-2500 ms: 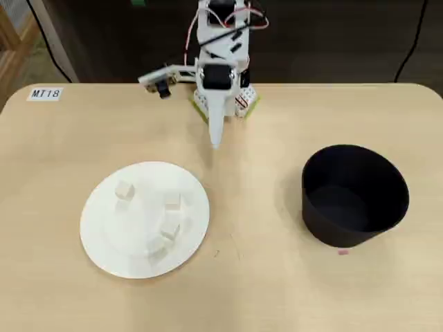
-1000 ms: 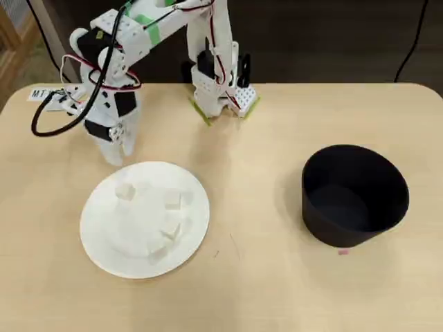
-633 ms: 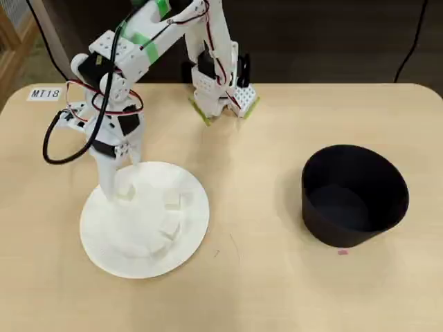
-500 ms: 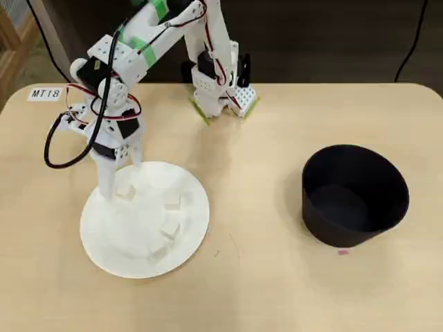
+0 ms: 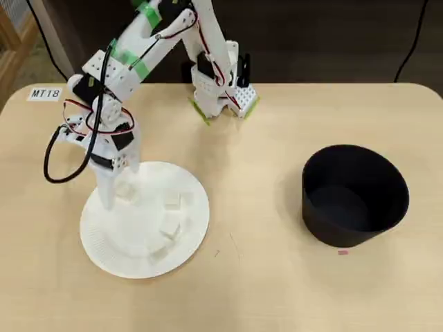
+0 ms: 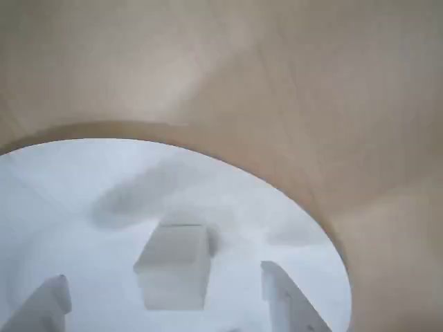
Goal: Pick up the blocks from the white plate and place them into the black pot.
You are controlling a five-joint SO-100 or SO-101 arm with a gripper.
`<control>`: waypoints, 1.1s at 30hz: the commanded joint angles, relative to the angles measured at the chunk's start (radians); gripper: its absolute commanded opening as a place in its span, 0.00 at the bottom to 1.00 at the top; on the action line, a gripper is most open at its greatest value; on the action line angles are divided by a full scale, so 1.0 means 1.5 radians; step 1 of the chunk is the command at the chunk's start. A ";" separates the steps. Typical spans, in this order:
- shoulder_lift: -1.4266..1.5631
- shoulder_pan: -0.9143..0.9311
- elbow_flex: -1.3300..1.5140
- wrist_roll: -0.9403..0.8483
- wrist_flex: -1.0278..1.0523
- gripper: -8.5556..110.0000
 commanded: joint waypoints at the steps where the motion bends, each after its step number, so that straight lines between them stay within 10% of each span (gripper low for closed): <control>1: 0.000 -0.007 -0.015 -0.014 -0.011 0.40; 17: -0.019 -0.033 -0.017 0.041 -0.069 0.06; 33: 0.250 -0.150 0.134 0.239 -0.251 0.05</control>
